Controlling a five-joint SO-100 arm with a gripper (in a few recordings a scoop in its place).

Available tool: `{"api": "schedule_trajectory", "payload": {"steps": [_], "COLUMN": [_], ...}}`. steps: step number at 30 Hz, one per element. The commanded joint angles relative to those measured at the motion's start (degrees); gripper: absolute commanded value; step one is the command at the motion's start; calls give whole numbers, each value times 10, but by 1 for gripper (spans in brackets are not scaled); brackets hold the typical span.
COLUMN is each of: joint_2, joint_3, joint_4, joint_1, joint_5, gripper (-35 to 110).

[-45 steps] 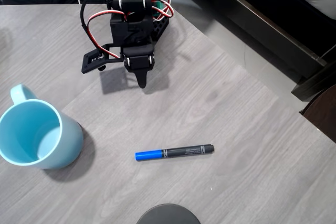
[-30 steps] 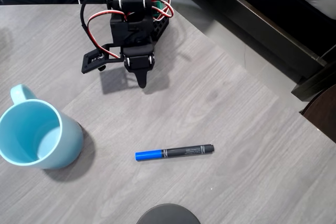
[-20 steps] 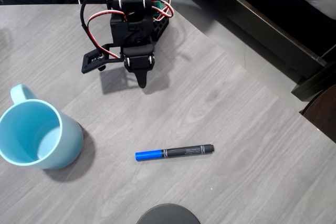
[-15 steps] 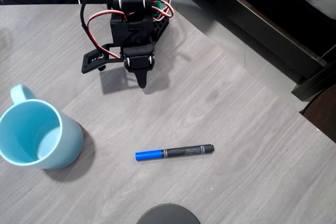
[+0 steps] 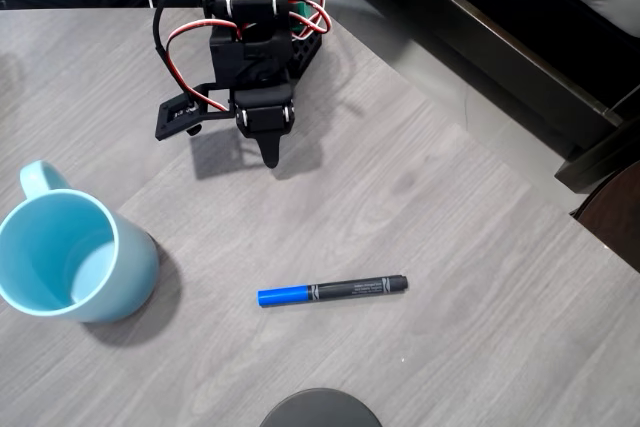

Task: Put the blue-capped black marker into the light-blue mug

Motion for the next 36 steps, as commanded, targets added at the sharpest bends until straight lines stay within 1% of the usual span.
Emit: {"api": "schedule_trajectory", "payload": {"steps": [1,12,16,23,27,28,29,31,34,36], "joint_2": [14,14,13,13,9,-8,-40,-150,-321,-400], "joint_3": [2,2,2,-12,-93,-120,-154,-245,-410,-491], "joint_4": [5,4,-14,-72,-70,-71,-72,-71,-27,-4], "joint_1": [0,20,37,82,86,86,86,86,82,66], "joint_5": [-4,-5,-8,-80,-88,-82,-71,-54,-36,-32], "gripper": [0,0,0,0,0,4,8,9,9,11]}}
